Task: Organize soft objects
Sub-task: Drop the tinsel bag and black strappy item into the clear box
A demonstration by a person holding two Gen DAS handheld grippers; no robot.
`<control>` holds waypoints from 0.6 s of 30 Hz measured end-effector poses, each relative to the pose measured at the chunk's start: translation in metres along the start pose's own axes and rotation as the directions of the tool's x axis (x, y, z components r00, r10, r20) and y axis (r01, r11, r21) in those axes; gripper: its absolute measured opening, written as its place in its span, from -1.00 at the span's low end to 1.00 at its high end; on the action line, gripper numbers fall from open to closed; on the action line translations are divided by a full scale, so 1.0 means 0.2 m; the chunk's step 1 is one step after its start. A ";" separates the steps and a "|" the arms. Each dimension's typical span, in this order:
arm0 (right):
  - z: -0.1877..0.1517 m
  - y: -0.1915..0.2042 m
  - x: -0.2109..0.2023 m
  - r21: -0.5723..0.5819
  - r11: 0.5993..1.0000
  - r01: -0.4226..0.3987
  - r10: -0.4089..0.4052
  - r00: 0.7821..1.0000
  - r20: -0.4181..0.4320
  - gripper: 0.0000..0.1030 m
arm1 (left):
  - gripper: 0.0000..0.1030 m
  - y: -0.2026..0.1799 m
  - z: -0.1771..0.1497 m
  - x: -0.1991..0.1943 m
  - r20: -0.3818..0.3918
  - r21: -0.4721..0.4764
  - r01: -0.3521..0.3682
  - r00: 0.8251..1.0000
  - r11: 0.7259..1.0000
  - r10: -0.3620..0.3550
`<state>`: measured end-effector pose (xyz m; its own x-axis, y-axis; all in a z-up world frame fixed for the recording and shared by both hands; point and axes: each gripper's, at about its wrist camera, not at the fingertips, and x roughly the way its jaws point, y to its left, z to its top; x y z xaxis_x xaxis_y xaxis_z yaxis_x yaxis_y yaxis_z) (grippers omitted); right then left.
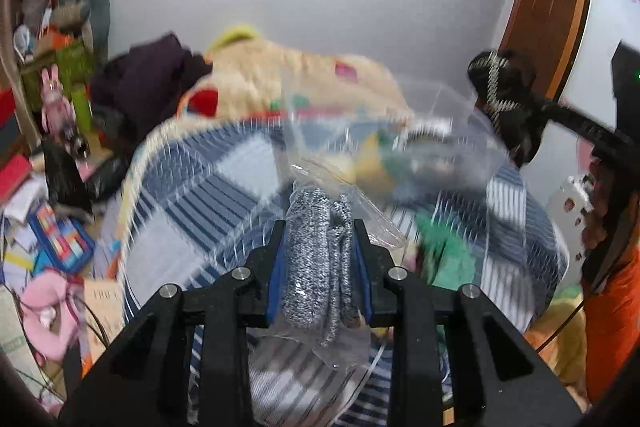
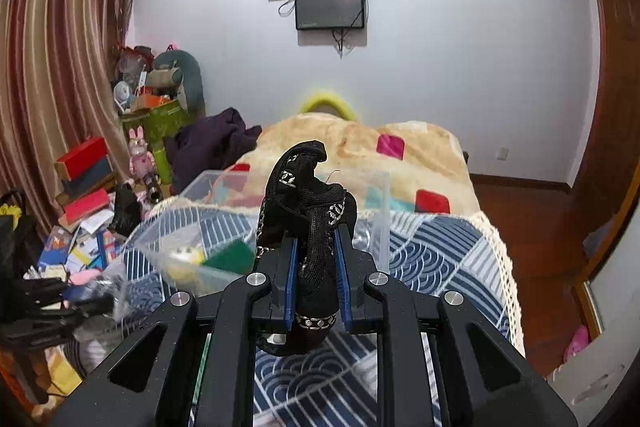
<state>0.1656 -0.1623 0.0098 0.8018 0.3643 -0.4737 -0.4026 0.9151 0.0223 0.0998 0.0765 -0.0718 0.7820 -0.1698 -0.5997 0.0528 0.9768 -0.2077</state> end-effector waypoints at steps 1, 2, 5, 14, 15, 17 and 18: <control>0.02 0.01 0.01 -0.001 1.000 0.002 -0.002 1.000 0.005 -0.70 | -0.42 -0.01 0.04 -0.01 0.020 0.001 0.002 1.000 1.000 -0.002; 0.03 0.01 0.02 -0.002 1.000 0.001 -0.001 1.000 0.008 -0.70 | -0.42 -0.01 0.09 -0.02 0.040 0.002 0.007 0.999 1.000 -0.007; 0.08 0.05 0.07 -0.006 1.000 -0.008 0.008 1.000 0.015 -0.70 | -0.42 -0.03 0.20 -0.02 0.091 0.006 0.020 0.996 1.000 -0.021; 0.08 0.15 0.26 -0.037 0.999 -0.013 0.011 0.999 -0.044 -0.70 | -0.42 -0.05 0.36 0.28 0.073 0.021 -0.021 0.997 1.000 0.019; 0.07 0.16 0.29 -0.037 0.999 -0.015 0.012 0.998 -0.060 -0.70 | -0.42 -0.06 0.38 0.33 0.057 0.022 -0.018 0.998 1.000 0.017; 0.05 0.16 0.36 -0.033 0.999 -0.023 0.020 0.995 -0.096 -0.70 | -0.41 -0.07 0.39 0.40 0.024 0.023 -0.010 1.000 1.000 0.010; 0.04 0.16 0.38 -0.032 0.999 -0.026 0.022 0.993 -0.114 -0.70 | -0.41 -0.08 0.40 0.44 0.010 0.026 -0.008 1.000 1.000 0.008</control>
<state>0.2177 -0.1044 -0.0188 0.7372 0.3624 -0.5702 -0.4374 0.8993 0.0061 0.2172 0.0564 -0.0598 0.7885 -0.1610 -0.5935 0.0626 0.9811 -0.1829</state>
